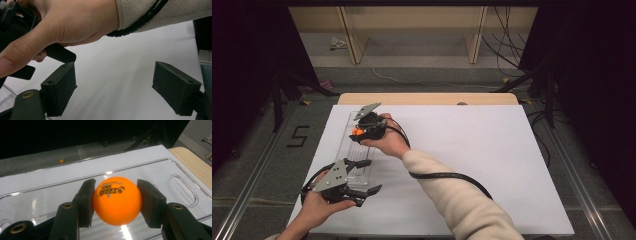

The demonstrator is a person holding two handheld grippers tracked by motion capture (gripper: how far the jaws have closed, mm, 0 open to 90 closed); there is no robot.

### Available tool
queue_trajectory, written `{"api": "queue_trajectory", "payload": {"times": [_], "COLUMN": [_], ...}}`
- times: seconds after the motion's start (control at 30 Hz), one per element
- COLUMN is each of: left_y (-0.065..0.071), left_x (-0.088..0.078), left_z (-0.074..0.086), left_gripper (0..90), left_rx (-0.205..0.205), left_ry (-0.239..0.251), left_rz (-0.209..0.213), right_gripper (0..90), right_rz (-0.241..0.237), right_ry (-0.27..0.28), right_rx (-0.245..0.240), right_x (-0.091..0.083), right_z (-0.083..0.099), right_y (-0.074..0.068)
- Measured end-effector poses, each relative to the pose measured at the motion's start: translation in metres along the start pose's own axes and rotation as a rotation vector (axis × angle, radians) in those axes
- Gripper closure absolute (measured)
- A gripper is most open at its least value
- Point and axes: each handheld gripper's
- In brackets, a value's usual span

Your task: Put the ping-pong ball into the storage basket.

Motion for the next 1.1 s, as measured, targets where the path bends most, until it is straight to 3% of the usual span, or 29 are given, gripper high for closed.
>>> {"api": "queue_trajectory", "payload": {"times": [1.1], "left_y": [0.0], "left_x": [0.0], "left_z": [0.0], "left_gripper": [18.5], "left_rx": [0.0], "left_ry": [0.002], "left_rz": [0.001], "right_gripper": [51.3], "right_rz": [-0.012], "right_ry": [-0.035], "right_rx": [-0.007], "right_x": [0.013], "right_z": [0.008], "right_y": [-0.002]}}
Point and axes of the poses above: each handheld gripper's, and its own axes: x roughly forward along the jaws, z roughly out of its underside, y roughly to its right, and after that the axes turned 2 degrees about x, right-handed
